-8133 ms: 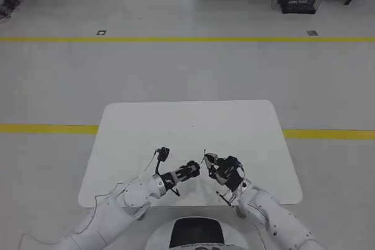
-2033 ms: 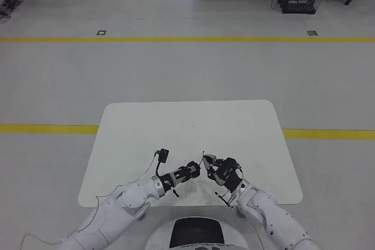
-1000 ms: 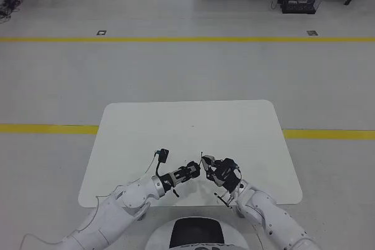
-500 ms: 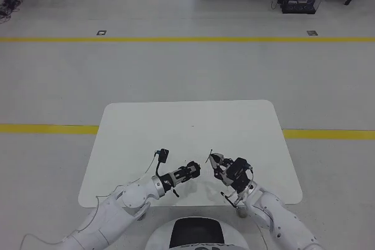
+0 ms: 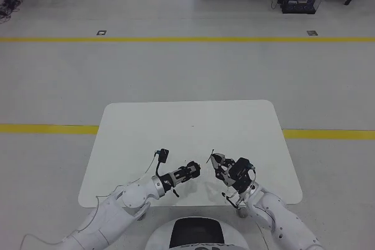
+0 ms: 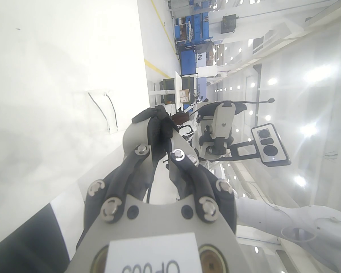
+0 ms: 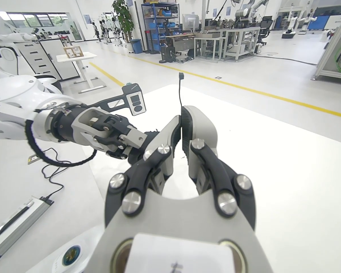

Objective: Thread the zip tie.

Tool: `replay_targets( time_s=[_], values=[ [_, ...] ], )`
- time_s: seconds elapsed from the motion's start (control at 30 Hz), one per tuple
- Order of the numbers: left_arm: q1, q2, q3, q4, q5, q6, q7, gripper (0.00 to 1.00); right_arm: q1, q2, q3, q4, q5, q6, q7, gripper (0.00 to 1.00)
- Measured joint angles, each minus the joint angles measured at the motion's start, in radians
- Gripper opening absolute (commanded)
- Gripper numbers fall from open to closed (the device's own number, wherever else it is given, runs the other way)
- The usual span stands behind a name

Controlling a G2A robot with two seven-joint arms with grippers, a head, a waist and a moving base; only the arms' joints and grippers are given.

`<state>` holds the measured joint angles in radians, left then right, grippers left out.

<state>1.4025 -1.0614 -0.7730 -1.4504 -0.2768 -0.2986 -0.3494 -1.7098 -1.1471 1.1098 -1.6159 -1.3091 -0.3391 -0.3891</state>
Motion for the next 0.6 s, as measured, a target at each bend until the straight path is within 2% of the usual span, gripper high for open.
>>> replay_targets(
  time_s=[0.17, 0.3, 0.4, 0.5, 0.6],
  values=[
    [0.041, 0.005, -0.027, -0.045, -0.041, -0.043, 0.005, 0.0, -0.041, 0.013, -0.008, -0.018, -0.039, -0.001, -0.132, 0.0],
    [0.114, 0.02, -0.082, -0.122, -0.038, -0.041, -0.031, 0.0, -0.078, 0.038, -0.016, -0.009, -0.076, -0.001, -0.26, 0.0],
    [0.172, 0.026, -0.121, -0.163, -0.032, -0.041, -0.061, 0.0, -0.098, 0.056, -0.022, -0.004, -0.095, -0.001, -0.343, 0.0],
    [0.219, 0.025, -0.156, -0.187, -0.041, -0.041, -0.085, 0.0, -0.117, 0.068, -0.025, 0.01, -0.084, -0.001, -0.409, 0.0],
    [0.245, 0.016, -0.181, -0.202, -0.047, -0.041, -0.113, 0.0, -0.124, 0.077, -0.034, 0.023, -0.077, -0.001, -0.449, 0.0]
  ],
)
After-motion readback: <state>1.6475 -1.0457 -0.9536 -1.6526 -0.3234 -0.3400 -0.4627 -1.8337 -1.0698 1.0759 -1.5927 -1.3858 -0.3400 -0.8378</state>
